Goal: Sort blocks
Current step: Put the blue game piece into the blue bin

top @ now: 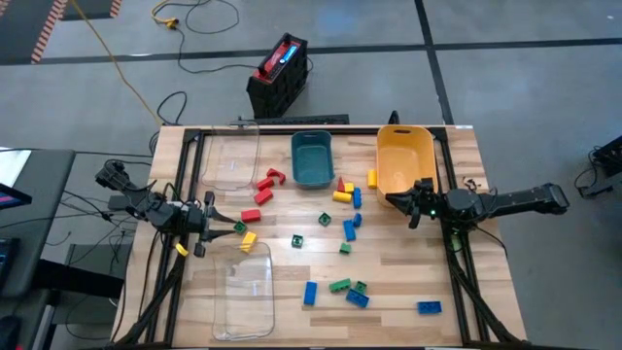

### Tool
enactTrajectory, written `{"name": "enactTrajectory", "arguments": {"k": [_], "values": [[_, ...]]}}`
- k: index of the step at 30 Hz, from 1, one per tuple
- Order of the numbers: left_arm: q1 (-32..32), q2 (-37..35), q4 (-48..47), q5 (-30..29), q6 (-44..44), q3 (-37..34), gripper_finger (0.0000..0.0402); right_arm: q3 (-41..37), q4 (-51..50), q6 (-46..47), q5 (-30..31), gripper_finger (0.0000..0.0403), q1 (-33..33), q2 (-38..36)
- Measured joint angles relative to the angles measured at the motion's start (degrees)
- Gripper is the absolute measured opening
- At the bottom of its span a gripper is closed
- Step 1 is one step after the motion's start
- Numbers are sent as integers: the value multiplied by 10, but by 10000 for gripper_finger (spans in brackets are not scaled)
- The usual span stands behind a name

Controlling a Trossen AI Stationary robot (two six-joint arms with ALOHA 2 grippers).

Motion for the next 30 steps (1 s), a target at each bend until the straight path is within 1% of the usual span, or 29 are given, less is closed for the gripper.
{"name": "enactTrajectory", "arguments": {"k": [2,4,6,11,13,15,17,19,22,25,28,30], "values": [[0,0,0,0,1,0,116,0,-1,-26,-20,64,-1,0],[0,0,5,0,-2,0,116,0,-1,-47,-60,64,0,0],[0,0,7,-1,-10,0,116,4,1,-54,-76,64,4,0],[0,0,27,-20,-56,5,116,42,-23,-99,-77,64,34,6],[0,0,21,-21,-61,12,116,65,-40,-116,-60,64,50,23],[0,1,15,-21,-60,21,116,92,-62,-131,-34,64,65,55],[0,0,23,-22,-59,31,116,127,-66,-144,-20,64,80,106],[0,0,24,-25,-59,36,116,168,-91,-155,-9,64,99,167],[0,1,20,-53,-70,38,116,237,-154,-165,10,64,126,279],[0,1,14,-78,-78,45,117,308,-223,-174,11,66,149,396],[0,10,12,-109,-76,46,120,387,-288,-193,11,82,173,503],[1,21,16,-145,-74,46,123,438,-338,-206,11,101,183,565]]}}
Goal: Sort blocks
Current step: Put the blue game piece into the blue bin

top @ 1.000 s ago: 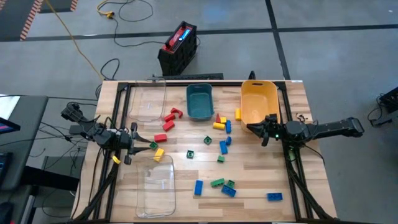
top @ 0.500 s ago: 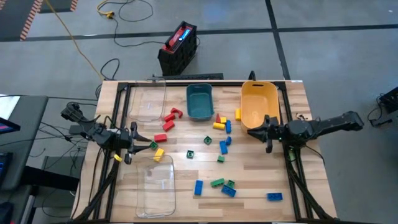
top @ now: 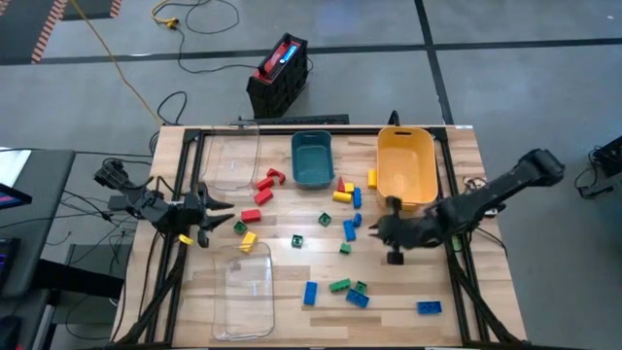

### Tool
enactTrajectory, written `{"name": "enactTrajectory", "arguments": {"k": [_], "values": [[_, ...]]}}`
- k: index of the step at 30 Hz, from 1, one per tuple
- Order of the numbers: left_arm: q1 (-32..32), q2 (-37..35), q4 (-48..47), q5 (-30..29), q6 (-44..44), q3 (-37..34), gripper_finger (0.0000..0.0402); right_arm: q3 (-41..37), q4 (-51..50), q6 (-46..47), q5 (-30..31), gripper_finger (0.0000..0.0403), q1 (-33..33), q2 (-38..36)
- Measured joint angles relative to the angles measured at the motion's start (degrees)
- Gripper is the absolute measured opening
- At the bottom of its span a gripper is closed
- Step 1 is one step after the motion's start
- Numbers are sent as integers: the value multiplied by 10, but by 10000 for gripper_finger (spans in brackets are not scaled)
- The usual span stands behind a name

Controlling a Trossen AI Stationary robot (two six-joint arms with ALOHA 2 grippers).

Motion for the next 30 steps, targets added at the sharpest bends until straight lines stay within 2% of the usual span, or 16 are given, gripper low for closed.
{"name": "enactTrajectory", "arguments": {"k": [3,7,12,19,21,30], "values": [[8,23,14,-34,0,0,129,78,-74,-14,-1,143,-1,82],[21,66,54,-36,0,0,136,166,-164,-14,0,211,-29,160],[24,133,102,-18,4,1,139,179,-140,-42,-17,267,-82,209],[24,202,162,-7,12,1,139,167,-124,-42,-51,275,-142,226],[24,208,170,-7,13,1,139,167,-120,-42,-68,276,-149,226],[7,208,186,-7,9,1,139,155,-107,-31,-69,276,-159,268]]}}
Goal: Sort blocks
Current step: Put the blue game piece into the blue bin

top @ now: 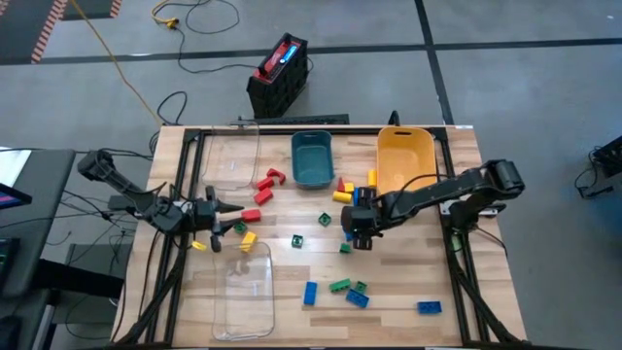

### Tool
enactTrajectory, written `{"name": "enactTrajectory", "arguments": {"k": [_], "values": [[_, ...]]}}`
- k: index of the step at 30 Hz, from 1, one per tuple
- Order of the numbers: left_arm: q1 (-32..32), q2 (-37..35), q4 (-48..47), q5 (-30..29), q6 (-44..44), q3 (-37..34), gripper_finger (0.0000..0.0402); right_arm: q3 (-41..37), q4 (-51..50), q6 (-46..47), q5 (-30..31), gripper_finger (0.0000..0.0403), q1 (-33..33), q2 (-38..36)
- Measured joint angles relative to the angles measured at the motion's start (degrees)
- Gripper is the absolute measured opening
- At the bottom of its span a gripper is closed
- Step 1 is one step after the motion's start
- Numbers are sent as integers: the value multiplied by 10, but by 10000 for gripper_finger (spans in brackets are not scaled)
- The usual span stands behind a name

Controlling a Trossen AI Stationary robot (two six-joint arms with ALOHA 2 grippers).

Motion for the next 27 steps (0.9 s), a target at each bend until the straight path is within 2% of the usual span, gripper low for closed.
{"name": "enactTrajectory", "arguments": {"k": [8,18,23,27], "values": [[-16,0,1,-3,0,0,140,-36,12,19,2,276,-6,13],[-16,0,-1,-1,-1,0,140,-37,14,17,-16,269,-31,13],[-16,0,-5,-1,1,0,140,-37,9,11,-16,268,-23,11],[-16,0,-4,0,10,0,140,-36,3,-31,-16,268,-14,11]]}}
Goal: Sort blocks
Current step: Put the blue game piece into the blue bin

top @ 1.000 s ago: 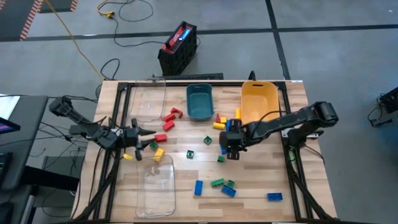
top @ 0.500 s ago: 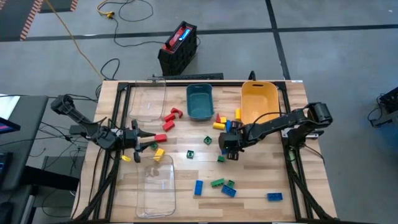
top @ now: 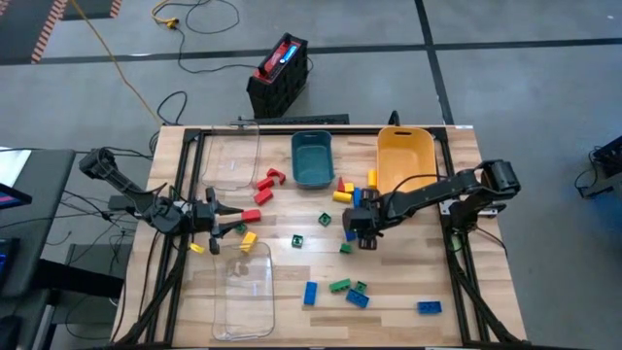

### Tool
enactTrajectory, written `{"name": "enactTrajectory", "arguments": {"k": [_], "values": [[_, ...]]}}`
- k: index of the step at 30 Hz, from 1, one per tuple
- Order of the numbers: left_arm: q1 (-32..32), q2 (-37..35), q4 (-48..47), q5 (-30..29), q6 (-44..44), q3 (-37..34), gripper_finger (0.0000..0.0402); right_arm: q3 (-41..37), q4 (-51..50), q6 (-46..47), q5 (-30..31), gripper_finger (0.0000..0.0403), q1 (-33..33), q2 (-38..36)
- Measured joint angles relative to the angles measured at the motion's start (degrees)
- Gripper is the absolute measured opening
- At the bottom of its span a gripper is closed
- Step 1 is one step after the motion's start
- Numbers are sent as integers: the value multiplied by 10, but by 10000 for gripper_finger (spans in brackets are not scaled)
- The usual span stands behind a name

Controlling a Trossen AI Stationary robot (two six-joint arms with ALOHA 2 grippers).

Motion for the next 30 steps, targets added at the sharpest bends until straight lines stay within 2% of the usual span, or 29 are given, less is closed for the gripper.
{"name": "enactTrajectory", "arguments": {"k": [3,8,19,24,30], "values": [[0,0,0,0,1,0,140,0,-21,-36,-2,268,1,0],[0,0,0,0,0,0,140,0,-47,-91,-39,268,-4,0],[0,0,-4,1,-8,0,140,0,-57,-203,-45,261,-1,3],[0,0,-5,1,-2,0,140,0,-64,-208,-60,223,-16,3],[0,0,-18,1,-9,0,140,0,-64,-208,-97,141,-34,3]]}}
